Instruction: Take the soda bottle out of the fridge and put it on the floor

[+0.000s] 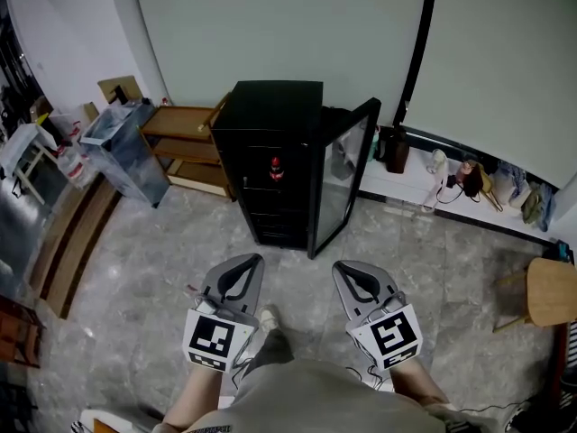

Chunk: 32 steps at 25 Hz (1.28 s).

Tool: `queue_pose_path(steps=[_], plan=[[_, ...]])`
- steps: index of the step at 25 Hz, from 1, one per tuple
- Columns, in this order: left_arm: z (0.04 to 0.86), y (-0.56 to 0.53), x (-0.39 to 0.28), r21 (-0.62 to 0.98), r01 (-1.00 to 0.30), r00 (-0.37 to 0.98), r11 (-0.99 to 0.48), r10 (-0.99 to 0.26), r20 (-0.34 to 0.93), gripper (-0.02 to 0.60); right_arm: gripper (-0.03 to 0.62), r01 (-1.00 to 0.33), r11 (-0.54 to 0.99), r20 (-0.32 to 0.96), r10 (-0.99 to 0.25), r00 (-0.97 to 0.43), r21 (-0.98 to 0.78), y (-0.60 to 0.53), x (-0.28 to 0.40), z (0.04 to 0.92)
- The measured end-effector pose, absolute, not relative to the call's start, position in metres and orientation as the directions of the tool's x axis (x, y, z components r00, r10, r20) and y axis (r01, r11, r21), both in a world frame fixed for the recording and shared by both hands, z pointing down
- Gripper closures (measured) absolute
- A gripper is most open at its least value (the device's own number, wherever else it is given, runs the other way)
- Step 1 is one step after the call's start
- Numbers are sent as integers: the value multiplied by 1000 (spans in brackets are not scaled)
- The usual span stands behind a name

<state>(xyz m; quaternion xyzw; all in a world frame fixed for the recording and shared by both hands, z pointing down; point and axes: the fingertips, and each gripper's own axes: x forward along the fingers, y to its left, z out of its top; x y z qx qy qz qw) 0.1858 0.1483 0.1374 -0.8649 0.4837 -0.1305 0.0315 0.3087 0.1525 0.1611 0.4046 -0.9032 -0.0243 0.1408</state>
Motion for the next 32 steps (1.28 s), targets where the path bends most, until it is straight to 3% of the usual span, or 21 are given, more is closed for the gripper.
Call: queue_pose_path(steps=[22, 32], plan=[[160, -84, 50, -128, -768, 592, -627, -772, 232, 574, 599, -765, 614, 348, -773, -531, 195, -95, 153, 194], [190, -139, 18, -67, -762, 612, -644, -750, 251, 574, 599, -784, 582, 409, -783, -469, 214, -168, 137, 229]])
